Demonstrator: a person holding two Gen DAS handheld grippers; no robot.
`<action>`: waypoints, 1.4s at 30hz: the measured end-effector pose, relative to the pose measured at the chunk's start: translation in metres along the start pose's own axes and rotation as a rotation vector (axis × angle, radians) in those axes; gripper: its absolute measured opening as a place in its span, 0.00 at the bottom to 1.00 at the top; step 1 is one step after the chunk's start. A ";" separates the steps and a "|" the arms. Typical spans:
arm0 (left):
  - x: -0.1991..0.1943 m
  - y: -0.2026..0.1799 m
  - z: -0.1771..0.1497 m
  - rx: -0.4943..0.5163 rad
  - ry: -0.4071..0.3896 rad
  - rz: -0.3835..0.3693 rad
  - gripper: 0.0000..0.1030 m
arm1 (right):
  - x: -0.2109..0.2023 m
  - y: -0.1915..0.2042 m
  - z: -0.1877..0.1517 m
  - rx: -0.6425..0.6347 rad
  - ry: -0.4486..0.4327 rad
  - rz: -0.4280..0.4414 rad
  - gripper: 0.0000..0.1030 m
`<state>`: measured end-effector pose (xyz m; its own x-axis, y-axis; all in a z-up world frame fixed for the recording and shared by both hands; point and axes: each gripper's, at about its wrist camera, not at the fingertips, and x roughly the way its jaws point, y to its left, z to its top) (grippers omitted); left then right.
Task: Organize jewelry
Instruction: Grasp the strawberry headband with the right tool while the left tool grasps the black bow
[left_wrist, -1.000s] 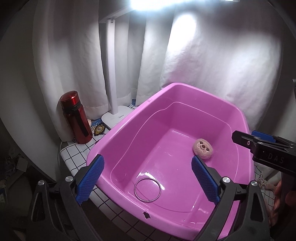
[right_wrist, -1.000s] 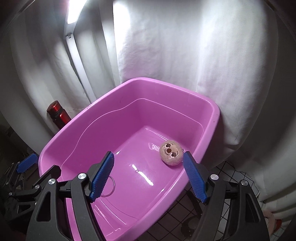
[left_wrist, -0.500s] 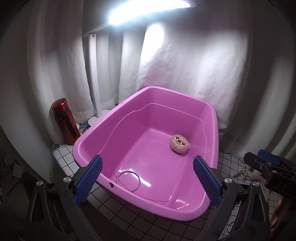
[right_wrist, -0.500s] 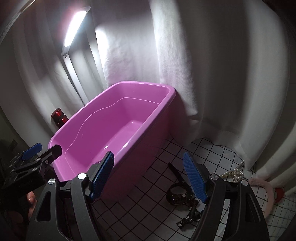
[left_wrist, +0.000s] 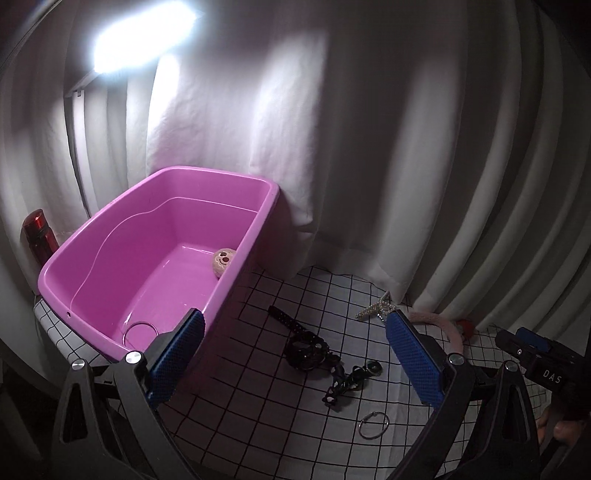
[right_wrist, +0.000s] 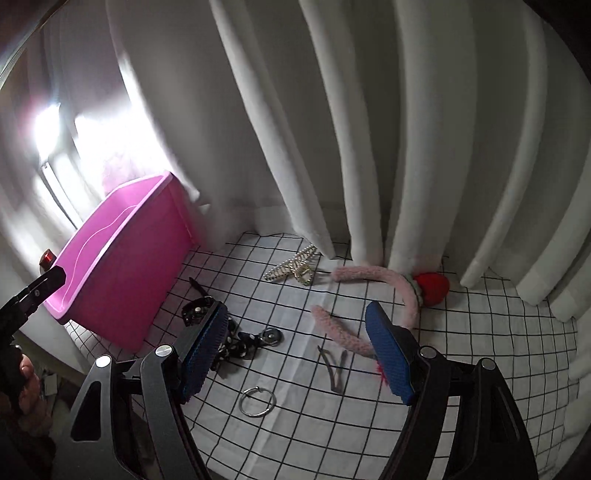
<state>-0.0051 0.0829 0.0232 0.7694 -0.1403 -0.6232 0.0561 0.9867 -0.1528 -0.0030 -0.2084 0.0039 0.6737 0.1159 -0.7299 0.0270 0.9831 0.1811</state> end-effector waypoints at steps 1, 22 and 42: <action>0.005 -0.007 -0.004 0.012 0.015 -0.009 0.94 | -0.001 -0.010 -0.004 0.017 0.005 -0.012 0.71; 0.133 -0.047 -0.101 0.091 0.267 0.075 0.94 | 0.096 -0.111 -0.072 0.071 0.234 -0.059 0.71; 0.194 -0.067 -0.123 0.138 0.326 0.091 0.94 | 0.161 -0.121 -0.078 0.021 0.309 -0.064 0.71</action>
<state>0.0625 -0.0209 -0.1820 0.5327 -0.0481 -0.8449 0.0990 0.9951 0.0058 0.0442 -0.2977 -0.1867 0.4135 0.0949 -0.9055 0.0795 0.9870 0.1397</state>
